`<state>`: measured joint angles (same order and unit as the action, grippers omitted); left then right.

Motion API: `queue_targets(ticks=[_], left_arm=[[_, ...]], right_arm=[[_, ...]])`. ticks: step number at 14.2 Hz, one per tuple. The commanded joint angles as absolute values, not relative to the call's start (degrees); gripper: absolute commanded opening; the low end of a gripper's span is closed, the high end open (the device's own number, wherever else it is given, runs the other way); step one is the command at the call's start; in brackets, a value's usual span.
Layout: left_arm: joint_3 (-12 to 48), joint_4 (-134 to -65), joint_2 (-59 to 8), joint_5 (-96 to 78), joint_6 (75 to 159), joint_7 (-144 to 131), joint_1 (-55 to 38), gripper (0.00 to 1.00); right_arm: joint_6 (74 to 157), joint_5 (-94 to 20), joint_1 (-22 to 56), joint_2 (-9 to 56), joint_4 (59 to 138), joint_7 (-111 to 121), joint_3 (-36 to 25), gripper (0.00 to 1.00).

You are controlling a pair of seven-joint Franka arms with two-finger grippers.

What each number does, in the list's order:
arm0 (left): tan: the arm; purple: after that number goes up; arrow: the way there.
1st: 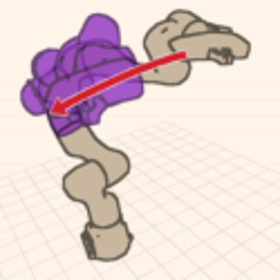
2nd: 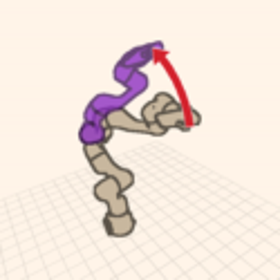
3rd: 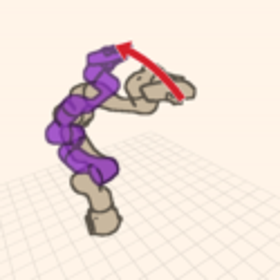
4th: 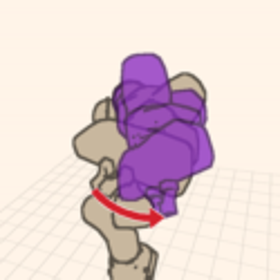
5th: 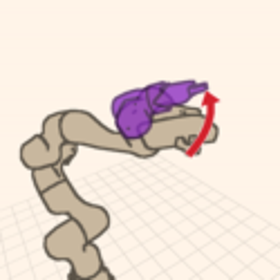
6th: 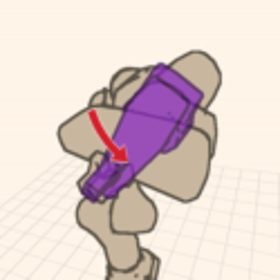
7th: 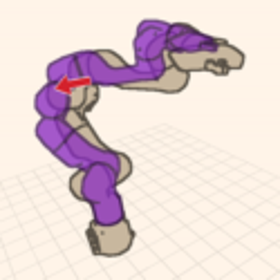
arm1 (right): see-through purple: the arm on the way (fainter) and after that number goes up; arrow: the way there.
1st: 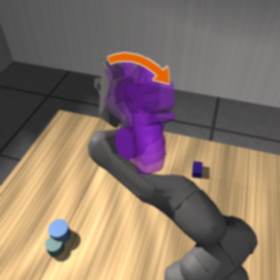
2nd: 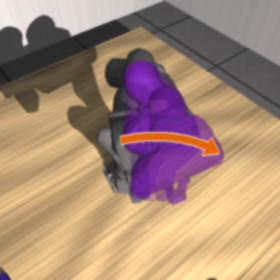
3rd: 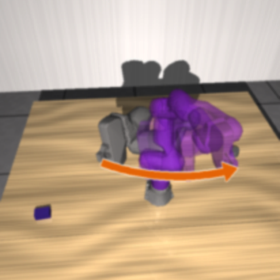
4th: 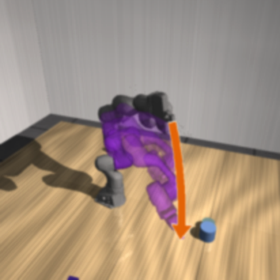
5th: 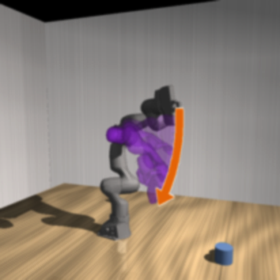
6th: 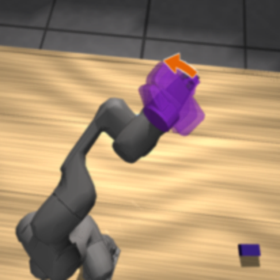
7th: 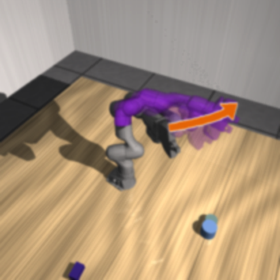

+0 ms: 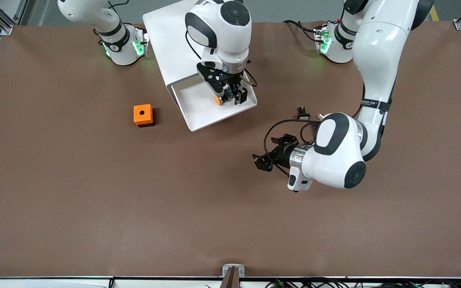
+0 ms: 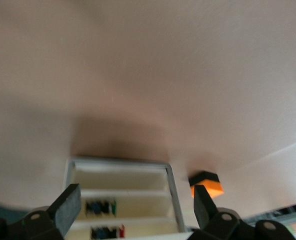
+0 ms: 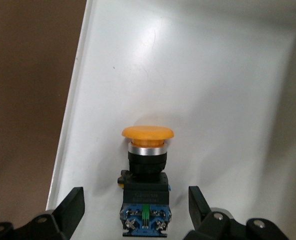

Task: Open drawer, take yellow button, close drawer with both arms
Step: 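Lift the button with the right gripper while the left gripper closes the drawer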

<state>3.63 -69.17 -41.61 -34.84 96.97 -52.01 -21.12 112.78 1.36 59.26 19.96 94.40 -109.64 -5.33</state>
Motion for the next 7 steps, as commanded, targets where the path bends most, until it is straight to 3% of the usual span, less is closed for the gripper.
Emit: queue_targets(ticks=[1, 5, 7], left_arm=[[3.3, -70.5, -38.9, -29.1, 99.5, -48.6, -22.3, 0.99], [3.3, -70.7, -37.0, -23.1, 102.8, -48.5, -23.5, 0.99], [3.5, -70.8, -36.5, -21.5, 104.7, -48.5, -24.3, 0.99]], right_arm=[[113.1, 2.5, 59.9, 19.7, 94.7, -109.9, -5.8, 0.8], [113.2, 2.4, 59.8, 19.7, 94.6, -109.7, -5.8, 0.6], [113.3, 2.4, 59.8, 19.7, 94.5, -109.2, -5.8, 0.37]])
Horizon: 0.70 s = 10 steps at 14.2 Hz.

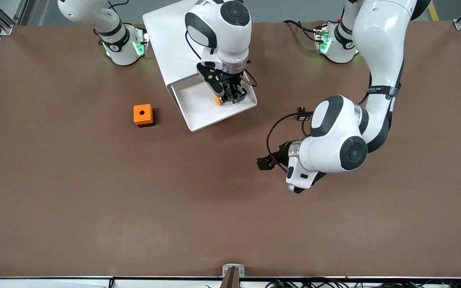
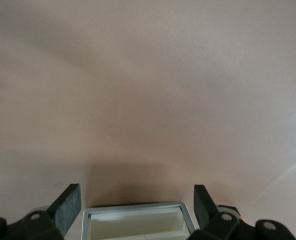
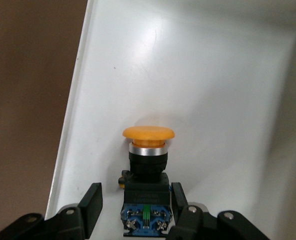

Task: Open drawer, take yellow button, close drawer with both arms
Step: 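Lift the button with the right gripper while the left gripper closes the drawer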

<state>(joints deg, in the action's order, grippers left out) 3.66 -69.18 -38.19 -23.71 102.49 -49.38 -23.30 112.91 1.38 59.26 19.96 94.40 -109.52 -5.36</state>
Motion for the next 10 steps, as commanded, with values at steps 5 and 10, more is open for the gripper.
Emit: queue_targets(ticks=[5, 10], left_arm=[[3.4, -72.3, -35.4, -16.3, 107.4, -50.9, -27.1, 0.99], [3.5, -72.9, -35.5, -11.3, 107.4, -56.2, -29.7, 0.99]], right_arm=[[113.2, 2.3, 59.9, 19.7, 94.4, -108.9, -5.8, 0.0], [112.0, 1.9, 59.4, 19.3, 93.0, -106.4, -5.9, 0.0]])
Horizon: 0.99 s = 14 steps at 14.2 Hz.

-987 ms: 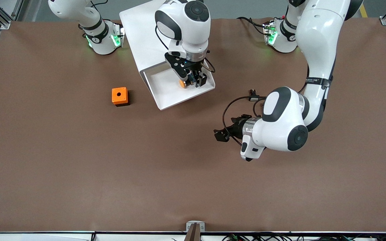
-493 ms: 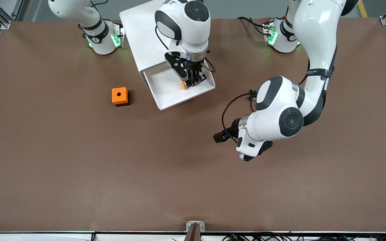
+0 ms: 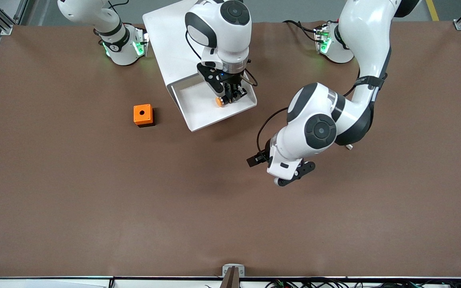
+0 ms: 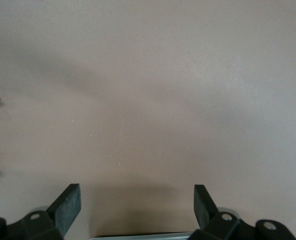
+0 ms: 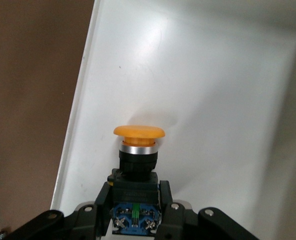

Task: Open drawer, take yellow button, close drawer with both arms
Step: 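Lift the button with the right gripper while the left gripper closes the drawer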

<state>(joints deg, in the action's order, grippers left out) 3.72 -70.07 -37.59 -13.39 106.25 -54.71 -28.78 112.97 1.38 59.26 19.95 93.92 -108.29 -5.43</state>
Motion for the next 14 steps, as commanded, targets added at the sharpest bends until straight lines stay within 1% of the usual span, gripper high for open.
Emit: queue_targets(ticks=[1, 4, 7, 12, 14], left_arm=[[3.5, -73.0, -35.6, -10.6, 107.5, -56.2, -30.1, 0.99], [3.6, -73.2, -35.6, -9.5, 107.8, -56.2, -31.5, 0.99], [3.5, -73.9, -35.6, -9.4, 108.0, -57.6, -33.2, 0.99], [3.4, -75.0, -35.4, -9.3, 108.3, -59.4, -35.5, 0.99], [3.5, -75.2, -35.1, -7.7, 108.3, -61.3, -36.5, 0.99]], right_arm=[[111.0, 1.7, 59.2, 18.9, 92.2, -105.8, -6.0, 0.0], [107.5, 1.4, 57.8, 18.5, 89.5, -102.7, -6.2, 0.0], [104.8, 1.4, 54.9, 16.6, 89.3, -95.9, -6.2, 0.0], [99.9, 1.3, 47.3, 11.8, 90.8, -79.6, -6.2, 0.0], [98.0, 1.3, 44.1, 10.9, 91.0, -73.8, -6.2, 0.0]])
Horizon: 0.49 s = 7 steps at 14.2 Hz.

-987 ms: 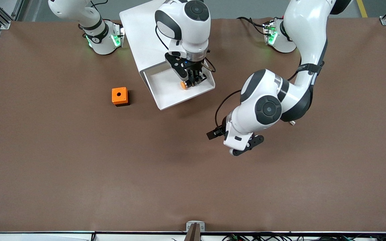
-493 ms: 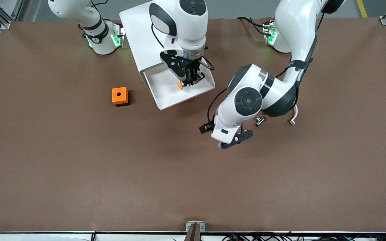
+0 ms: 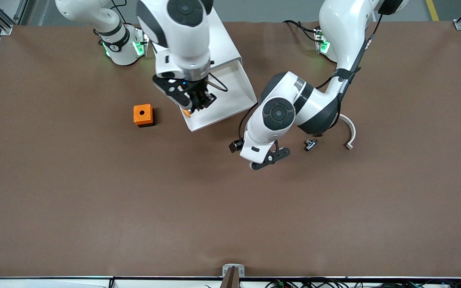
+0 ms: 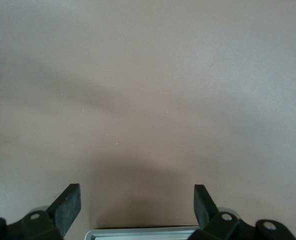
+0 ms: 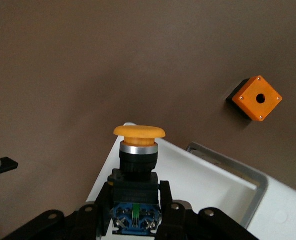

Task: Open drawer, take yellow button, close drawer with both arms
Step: 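Lift the button with the right gripper while the left gripper closes the drawer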

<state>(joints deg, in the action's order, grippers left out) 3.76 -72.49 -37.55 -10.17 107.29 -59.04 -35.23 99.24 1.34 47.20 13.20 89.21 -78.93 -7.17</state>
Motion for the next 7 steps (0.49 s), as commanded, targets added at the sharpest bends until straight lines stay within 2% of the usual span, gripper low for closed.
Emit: queue_targets(ticks=[1, 7], left_arm=[[3.5, -75.2, -35.1, -7.5, 108.5, -62.6, -37.5, 0.99], [3.5, -75.1, -35.0, -4.4, 109.1, -67.8, -41.5, 0.99]], right_arm=[[97.5, 1.3, 42.0, 10.3, 91.4, -70.1, -6.2, 0.0], [97.4, 1.3, 28.9, 6.2, 96.1, -47.2, -6.4, 0.0]])
